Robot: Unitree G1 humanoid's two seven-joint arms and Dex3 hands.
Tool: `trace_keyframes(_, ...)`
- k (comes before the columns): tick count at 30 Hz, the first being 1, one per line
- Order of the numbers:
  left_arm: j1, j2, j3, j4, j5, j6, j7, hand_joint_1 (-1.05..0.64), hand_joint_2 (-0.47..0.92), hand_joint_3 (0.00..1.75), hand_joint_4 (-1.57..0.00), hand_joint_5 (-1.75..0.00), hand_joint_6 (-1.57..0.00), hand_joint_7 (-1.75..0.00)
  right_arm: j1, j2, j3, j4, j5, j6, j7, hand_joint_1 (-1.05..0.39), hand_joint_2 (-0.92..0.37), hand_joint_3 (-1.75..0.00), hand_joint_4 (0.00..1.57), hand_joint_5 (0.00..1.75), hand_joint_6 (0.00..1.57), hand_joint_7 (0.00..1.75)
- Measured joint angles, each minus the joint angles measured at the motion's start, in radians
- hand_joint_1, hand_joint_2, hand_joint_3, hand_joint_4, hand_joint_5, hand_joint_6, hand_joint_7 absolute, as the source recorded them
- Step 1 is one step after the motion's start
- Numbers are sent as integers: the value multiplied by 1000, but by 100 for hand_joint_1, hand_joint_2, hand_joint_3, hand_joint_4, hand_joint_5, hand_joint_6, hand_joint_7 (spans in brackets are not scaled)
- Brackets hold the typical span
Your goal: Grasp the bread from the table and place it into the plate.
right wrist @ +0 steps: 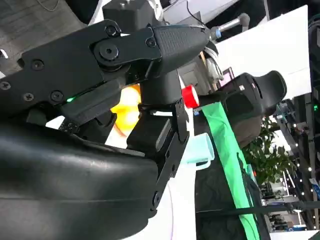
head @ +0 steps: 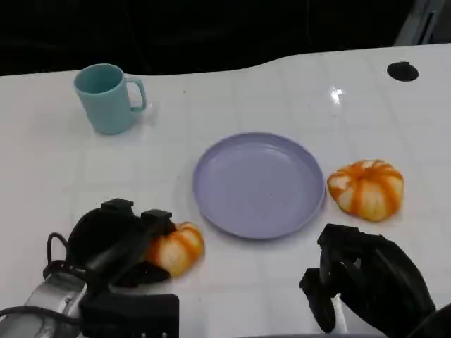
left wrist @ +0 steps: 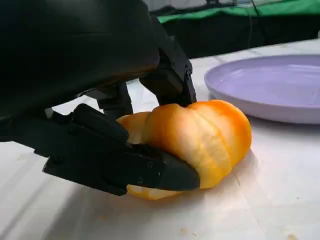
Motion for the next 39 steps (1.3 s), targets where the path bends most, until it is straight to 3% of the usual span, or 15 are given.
trace_keyframes(3,-13,1,-11,37,10,-16,75,-26,86,56,-76,-175,-58,-171,0,-1,0,0,0,0,0,-97,-92,-31,121,163,105,148)
trace_keyframes(7,-17,16,-35,12,57,27,92,-29,88,48,-75,-175,-68,-140,0,-2,0,0,0,0,0,-95,-92,-33,120,165,103,148)
trace_keyframes(9,-11,31,-38,-51,83,78,47,-29,90,41,-76,-175,-64,-147,0,-4,0,-1,-1,1,-1,-95,-92,-34,119,166,103,149)
trace_keyframes(12,9,62,-33,-172,95,152,-47,-28,92,37,-76,-175,-74,-126,1,-6,0,-2,-2,2,-2,-95,-92,-34,119,168,103,150)
trace_keyframes(17,58,78,-1,-344,93,241,-157,-25,87,43,-83,-175,-69,-158,2,-8,1,-3,-2,4,-2,-95,-92,-34,118,168,102,150)
trace_keyframes(19,71,79,14,-386,93,259,-161,-25,81,55,-84,-175,-65,-165,2,-8,1,-4,-2,5,-4,-95,-92,-34,118,168,102,150)
trace_keyframes(20,78,78,21,-406,92,268,-164,-24,74,66,-85,-175,-65,-167,3,-8,1,-4,-2,5,-5,-95,-92,-33,118,168,102,150)
trace_keyframes(25,107,76,55,-459,84,273,-133,-22,58,88,-83,-175,-68,-163,6,-8,1,-8,-2,6,-10,-95,-92,-33,118,167,102,150)
trace_keyframes(33,100,25,83,-457,71,206,36,-21,53,87,-86,-175,-62,-174,6,-8,1,-8,-2,6,-9,-96,-92,-32,120,165,104,149)
trace_keyframes(39,33,-25,83,-387,-4,89,83,-19,39,120,-91,-175,-69,-175,8,-8,1,-9,-1,8,-10,-96,-92,-30,119,165,104,148)
